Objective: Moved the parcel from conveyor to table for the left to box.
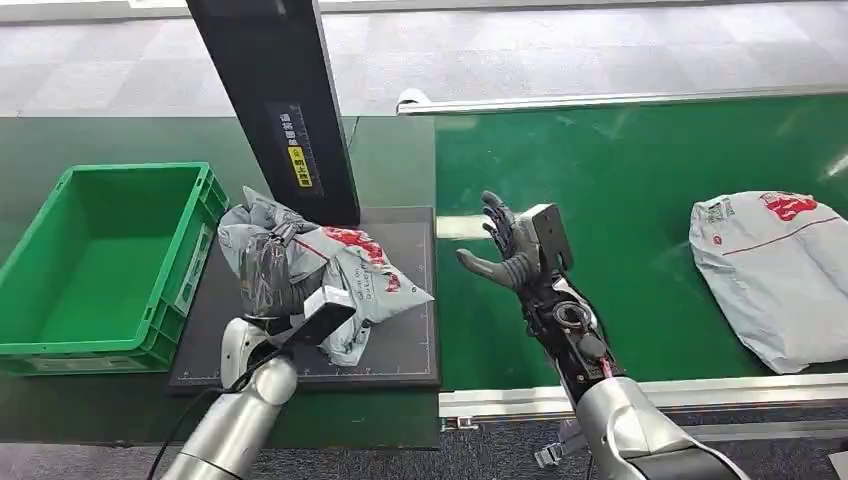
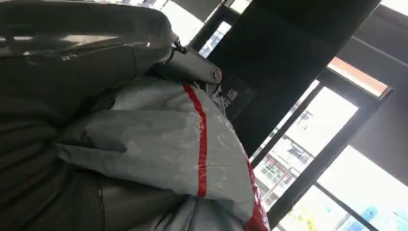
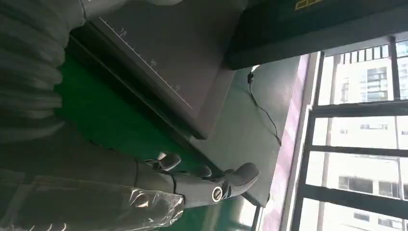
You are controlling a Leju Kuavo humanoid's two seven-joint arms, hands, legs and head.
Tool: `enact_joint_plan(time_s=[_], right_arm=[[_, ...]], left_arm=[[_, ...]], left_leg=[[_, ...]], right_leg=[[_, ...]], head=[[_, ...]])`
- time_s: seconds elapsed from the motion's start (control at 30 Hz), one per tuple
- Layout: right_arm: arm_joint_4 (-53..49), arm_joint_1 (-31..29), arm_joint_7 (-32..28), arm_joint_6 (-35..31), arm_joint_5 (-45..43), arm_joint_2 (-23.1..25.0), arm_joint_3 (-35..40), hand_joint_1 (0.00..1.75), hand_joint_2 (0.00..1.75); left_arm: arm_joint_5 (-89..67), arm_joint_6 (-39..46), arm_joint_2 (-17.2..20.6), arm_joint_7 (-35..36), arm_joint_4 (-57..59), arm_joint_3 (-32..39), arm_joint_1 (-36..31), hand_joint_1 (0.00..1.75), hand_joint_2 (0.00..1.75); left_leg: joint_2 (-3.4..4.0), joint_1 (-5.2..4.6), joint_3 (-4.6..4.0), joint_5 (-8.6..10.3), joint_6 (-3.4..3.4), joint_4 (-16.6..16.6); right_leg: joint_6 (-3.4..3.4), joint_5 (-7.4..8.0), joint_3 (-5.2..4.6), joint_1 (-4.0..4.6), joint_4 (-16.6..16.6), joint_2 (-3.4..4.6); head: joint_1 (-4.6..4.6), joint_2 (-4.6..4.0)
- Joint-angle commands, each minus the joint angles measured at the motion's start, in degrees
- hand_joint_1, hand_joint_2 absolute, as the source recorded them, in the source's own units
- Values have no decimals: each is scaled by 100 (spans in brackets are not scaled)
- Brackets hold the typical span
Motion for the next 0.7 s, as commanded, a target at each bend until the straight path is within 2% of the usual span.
enact_joint_plan(time_s=[0.03, 0.1, 0.17, 0.2, 0.27, 0.3, 0.37, 0.43, 0.47, 0.63, 0.7], right_arm=[[463, -111, -221, 122, -24, -1, 88, 0, 175], [412, -13, -330, 148, 20, -77, 152, 0, 175], [325, 54, -353, 170, 27, -127, 181, 0, 175], [292, 76, -341, 175, 29, -144, 188, 0, 175], [181, 159, -257, 157, 28, -200, 219, 0, 175], [165, 181, -254, 154, 17, -216, 224, 0, 175], [154, 217, -256, 158, 0, -244, 248, 0, 175], [172, 230, -259, 166, -4, -259, 276, 0, 175], [179, 233, -266, 170, -12, -268, 293, 0, 175], [152, 244, -230, 190, -48, -278, 356, 0, 175], [145, 243, -228, 186, -49, -275, 359, 0, 175]], left_arm=[[-1980, 226, 258, 996, -225, 257, -515, 175, 175], [-2678, 65, 566, 1603, 166, 592, -958, 175, 175], [-2841, 114, 863, 1817, 700, 962, -1436, 175, 175], [-3270, 164, 1086, 2464, 1003, 1283, -1680, 175, 175], [-2813, 278, 1870, 2175, 2118, 1775, -2475, 175, 175], [-2747, 278, 2025, 1975, 2322, 2003, -2619, 175, 175], [-3019, 278, 2170, 1807, 2373, 2525, -2747, 175, 175], [-3368, 278, 2242, 1855, 2217, 2784, -2710, 175, 175], [-3497, 278, 2276, 1859, 2227, 2853, -2730, 175, 175], [-3942, 278, 2719, 2260, 2682, 2775, -3016, 175, 175], [-3903, 278, 2760, 2220, 2710, 2781, -3034, 175, 175]], left_leg=[[2, 4, -3, -1, -5, 4], [2, 5, -2, -1, -6, 2], [8, 6, 4, 1, -10, -3], [7, 6, 1, 2, -11, 0], [25, 6, 6, 4, -15, -4], [25, 8, 0, 3, -15, 2], [48, 14, 4, 2, -22, 2], [53, 26, 5, 10, -29, -4], [78, 28, 5, 7, -29, -5], [65, 28, -8, 6, -20, 3], [68, 28, -15, 8, -20, 2]], right_leg=[[-6, -1, -1, 5, 2, -5], [-5, 0, 0, 6, 0, -3], [-9, 3, 3, 7, -2, 0], [-11, 3, 0, 7, 3, 0], [-15, 7, -7, 8, 4, 17], [-15, 7, -12, 9, 10, 21], [-23, 11, -16, 16, 14, 41], [-32, 19, -16, 26, 8, 46], [-39, 23, -25, 27, 9, 70], [-30, 13, -28, 27, 12, 54], [-30, 16, -32, 26, 11, 59]], head=[[0, 0], [2, 0], [2, 0], [2, 0], [2, 0], [0, 0], [7, 0], [2, 0], [-2, 0], [7, 0], [2, 0]])
